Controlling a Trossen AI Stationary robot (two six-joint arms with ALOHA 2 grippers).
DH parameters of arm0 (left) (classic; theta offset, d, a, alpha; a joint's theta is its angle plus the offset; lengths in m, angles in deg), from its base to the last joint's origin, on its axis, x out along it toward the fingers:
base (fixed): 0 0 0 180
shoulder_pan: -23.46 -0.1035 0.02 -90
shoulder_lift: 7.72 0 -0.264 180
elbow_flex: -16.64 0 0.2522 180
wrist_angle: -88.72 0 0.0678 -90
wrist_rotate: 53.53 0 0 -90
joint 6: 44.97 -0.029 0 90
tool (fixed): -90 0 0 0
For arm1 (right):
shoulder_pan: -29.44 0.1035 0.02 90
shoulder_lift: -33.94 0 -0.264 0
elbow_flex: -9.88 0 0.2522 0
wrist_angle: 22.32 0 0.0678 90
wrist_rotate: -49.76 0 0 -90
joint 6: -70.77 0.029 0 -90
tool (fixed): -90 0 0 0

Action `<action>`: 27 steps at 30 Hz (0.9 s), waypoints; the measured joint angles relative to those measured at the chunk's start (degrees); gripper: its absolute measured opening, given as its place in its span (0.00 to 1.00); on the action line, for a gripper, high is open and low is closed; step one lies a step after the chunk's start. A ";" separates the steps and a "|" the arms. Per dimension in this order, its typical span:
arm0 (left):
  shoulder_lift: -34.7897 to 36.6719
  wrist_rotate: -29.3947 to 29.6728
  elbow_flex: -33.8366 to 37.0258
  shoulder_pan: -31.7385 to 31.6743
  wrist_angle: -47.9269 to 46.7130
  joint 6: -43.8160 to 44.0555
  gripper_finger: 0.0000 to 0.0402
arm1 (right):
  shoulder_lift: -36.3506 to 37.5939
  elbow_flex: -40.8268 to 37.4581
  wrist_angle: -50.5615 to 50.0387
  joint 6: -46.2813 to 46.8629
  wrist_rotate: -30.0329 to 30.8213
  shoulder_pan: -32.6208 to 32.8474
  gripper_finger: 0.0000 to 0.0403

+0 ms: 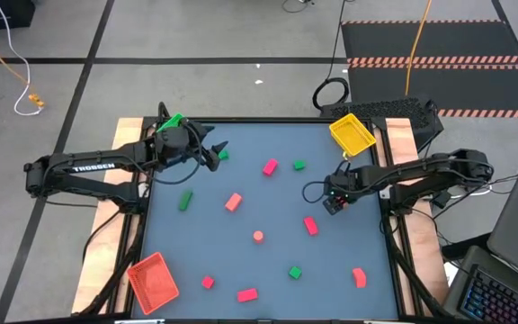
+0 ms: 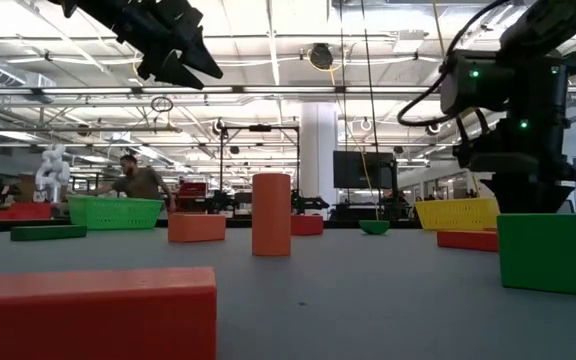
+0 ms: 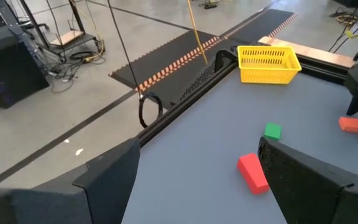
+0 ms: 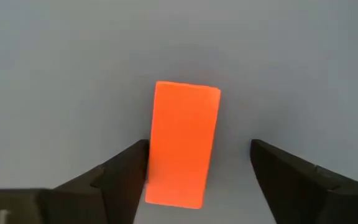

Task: Sort & place blocks by color
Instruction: Put the orange block into the orange bin

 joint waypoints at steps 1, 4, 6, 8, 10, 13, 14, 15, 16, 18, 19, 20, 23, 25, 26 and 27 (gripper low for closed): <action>0.00 0.00 0.00 0.00 0.09 -0.01 0.82 | 0.00 -0.45 -0.06 -0.23 0.08 -0.04 0.63; 0.00 0.00 0.00 0.00 0.53 0.01 0.82 | -0.02 -0.77 -0.12 -2.25 0.68 -0.11 0.48; 0.00 0.00 0.00 0.00 0.70 0.01 0.82 | -0.02 -0.65 0.97 -4.32 0.78 -0.13 0.35; 0.00 0.00 0.00 0.00 0.79 0.01 0.82 | 0.00 0.08 2.15 -6.95 1.08 -0.16 0.29; 0.00 0.00 0.00 0.00 0.79 0.01 0.82 | -0.09 1.41 1.98 -9.72 2.54 -0.34 0.29; 0.00 0.02 0.02 0.00 1.06 0.01 0.82 | -0.39 4.57 2.21 -14.22 7.64 -1.57 0.29; 0.00 0.02 0.02 0.00 1.23 0.01 0.82 | -0.16 6.08 2.35 -15.66 9.21 -2.21 0.29; 0.00 0.02 0.02 0.00 1.40 0.01 0.82 | -0.09 7.31 2.51 -16.94 10.52 -2.88 0.29; 0.00 0.02 0.02 0.00 1.50 0.02 0.82 | -0.19 8.65 2.57 -18.34 11.56 -3.66 0.29; 0.00 0.02 0.02 0.02 1.71 0.03 0.82 | -0.30 11.00 2.47 -21.08 12.77 -5.26 0.29; 0.00 0.02 0.02 0.02 1.60 0.03 0.82 | -0.23 12.35 2.45 -22.48 13.15 -6.18 0.29; 0.00 0.02 0.02 0.02 1.58 0.03 0.82 | -0.14 13.43 2.63 -23.89 13.39 -7.10 0.29; 0.00 0.02 0.02 0.09 1.54 -0.01 0.82 | -0.19 15.81 2.59 -28.16 14.56 -10.50 0.29; 0.00 0.01 0.02 0.11 1.52 -0.58 0.82 | -0.18 16.69 2.55 -31.32 16.41 -13.27 0.29; 0.00 0.00 0.02 0.11 1.45 -0.70 0.82 | -0.17 16.94 2.58 -32.61 17.30 -14.96 0.29; 0.00 0.00 0.02 0.11 1.38 -0.73 0.82 | -0.19 17.10 2.60 -33.79 17.62 -16.72 0.29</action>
